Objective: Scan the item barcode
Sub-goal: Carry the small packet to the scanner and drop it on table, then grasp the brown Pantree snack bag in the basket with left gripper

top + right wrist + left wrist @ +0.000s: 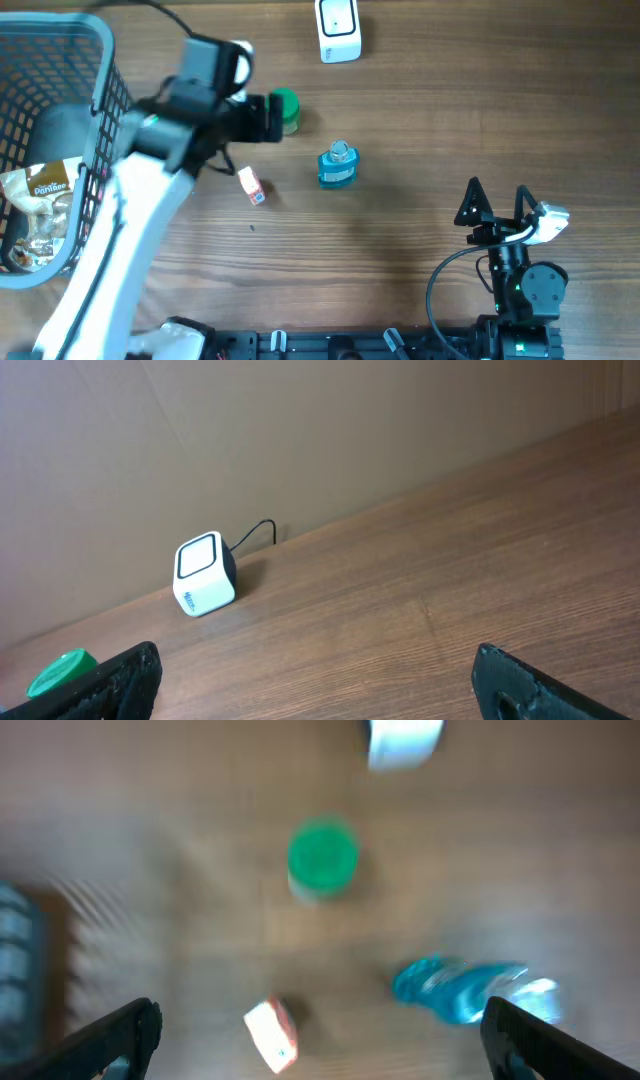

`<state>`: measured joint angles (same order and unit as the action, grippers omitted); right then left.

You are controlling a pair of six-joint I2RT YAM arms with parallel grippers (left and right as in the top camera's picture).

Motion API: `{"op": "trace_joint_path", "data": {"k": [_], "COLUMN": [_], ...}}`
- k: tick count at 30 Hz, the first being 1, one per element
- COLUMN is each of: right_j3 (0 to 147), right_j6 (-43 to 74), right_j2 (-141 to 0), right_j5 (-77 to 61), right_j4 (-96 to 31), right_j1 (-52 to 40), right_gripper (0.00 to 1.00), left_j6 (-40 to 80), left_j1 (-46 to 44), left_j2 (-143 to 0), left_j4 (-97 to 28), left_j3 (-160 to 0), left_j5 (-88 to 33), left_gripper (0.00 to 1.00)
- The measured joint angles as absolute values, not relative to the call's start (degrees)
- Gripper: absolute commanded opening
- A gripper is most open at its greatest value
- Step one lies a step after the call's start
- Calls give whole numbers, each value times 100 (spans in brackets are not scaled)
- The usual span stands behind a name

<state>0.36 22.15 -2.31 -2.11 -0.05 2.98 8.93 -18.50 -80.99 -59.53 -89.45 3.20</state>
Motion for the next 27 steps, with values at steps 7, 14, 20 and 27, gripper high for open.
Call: {"op": "trace_joint_path", "data": {"k": [7,14,20,27], "right_j3": [36,36,36,36], "right_j6": [2215,2215,2215,2215], "right_j2": [-231,-231,-231,-231], "right_j5": [-209,-211,-211,-211], "right_j4": [-5,-5,-5,-5], "right_j1": [298,298,298,298], "right_gripper": [100,100,100,100], "left_j6": [1398,1339,-21,-1828], "left_j1": [1664,4602,4615,4613], "left_j2": [-6685,-8344,-9463,-9478], "left_j4": [-6062,-6611,-6235,-5594], "left_j3": [-9686,-9671,-9371,-8278], "left_j5": [1059,108,-213,-318], "left_gripper": [100,100,100,100]}}
